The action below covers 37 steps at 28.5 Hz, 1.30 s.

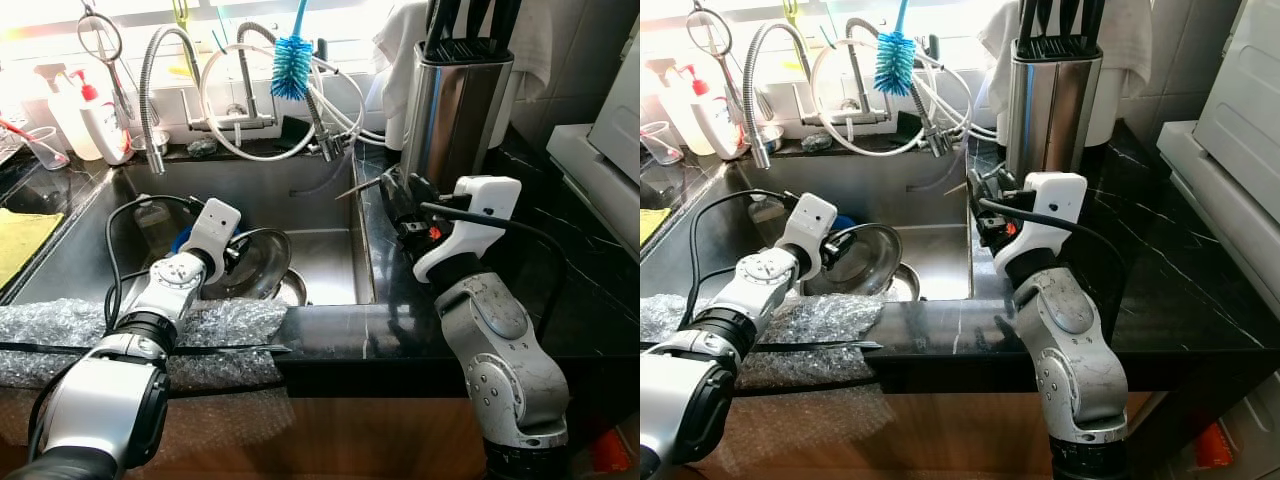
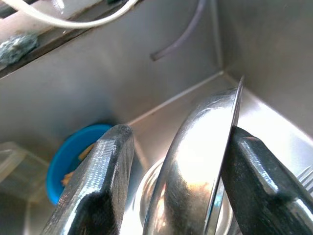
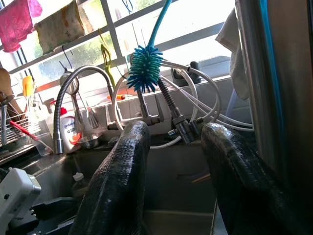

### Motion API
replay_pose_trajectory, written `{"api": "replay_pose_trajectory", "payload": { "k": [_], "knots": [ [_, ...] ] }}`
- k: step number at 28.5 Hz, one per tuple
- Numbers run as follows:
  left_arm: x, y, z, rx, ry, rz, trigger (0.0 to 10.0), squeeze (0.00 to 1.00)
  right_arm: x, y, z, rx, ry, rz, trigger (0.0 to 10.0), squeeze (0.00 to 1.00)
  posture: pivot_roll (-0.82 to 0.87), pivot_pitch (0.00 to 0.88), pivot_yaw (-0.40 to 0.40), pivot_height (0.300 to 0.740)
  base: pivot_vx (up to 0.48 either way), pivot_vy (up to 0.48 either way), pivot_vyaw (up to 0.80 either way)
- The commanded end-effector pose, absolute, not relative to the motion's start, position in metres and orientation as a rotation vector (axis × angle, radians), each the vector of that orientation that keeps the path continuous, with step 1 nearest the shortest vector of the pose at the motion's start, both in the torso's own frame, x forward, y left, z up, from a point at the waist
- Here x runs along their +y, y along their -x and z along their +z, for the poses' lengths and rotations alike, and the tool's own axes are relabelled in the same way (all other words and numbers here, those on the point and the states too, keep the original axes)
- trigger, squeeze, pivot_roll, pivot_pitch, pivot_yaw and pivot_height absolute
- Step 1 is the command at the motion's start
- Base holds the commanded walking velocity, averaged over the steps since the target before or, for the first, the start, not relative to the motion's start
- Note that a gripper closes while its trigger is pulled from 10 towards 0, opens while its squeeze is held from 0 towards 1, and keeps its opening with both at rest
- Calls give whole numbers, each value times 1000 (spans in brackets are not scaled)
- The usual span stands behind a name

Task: Kitchen organization

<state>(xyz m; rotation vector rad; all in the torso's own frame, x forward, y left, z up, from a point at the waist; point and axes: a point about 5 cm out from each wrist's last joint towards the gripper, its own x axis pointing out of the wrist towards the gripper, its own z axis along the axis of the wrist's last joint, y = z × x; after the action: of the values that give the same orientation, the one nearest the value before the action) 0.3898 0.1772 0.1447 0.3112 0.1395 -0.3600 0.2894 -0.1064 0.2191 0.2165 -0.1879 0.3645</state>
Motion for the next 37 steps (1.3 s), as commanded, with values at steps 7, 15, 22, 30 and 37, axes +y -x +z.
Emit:
{"api": "replay_pose_trajectory", "payload": {
  "k": [7, 15, 22, 30, 37],
  "knots": [
    [176, -393, 162, 83, -316, -444, 10000, 0, -103, -291, 219, -174, -212, 390, 10000, 0, -144, 0, 101, 740, 0, 0, 0],
    [171, -386, 152, 131, -367, -596, 10000, 0, -103, -292, 219, -167, -205, 392, 10000, 0, -146, 0, 104, 740, 0, 0, 0],
    [175, -389, 160, 99, -375, -558, 10000, 0, -104, -292, 218, -165, -199, 391, 10000, 0, -141, 0, 101, 740, 0, 0, 0],
    [194, -390, 172, -80, -225, -245, 10000, 0, -110, -292, 217, -179, -188, 346, 10000, 0, -146, 0, 109, 740, 0, 0, 0],
    [205, -368, 175, -264, -127, -103, 10000, 0, -116, -291, 213, -208, -160, 293, 10000, 0, -123, 0, 97, 740, 0, 0, 0]
  ]
}}
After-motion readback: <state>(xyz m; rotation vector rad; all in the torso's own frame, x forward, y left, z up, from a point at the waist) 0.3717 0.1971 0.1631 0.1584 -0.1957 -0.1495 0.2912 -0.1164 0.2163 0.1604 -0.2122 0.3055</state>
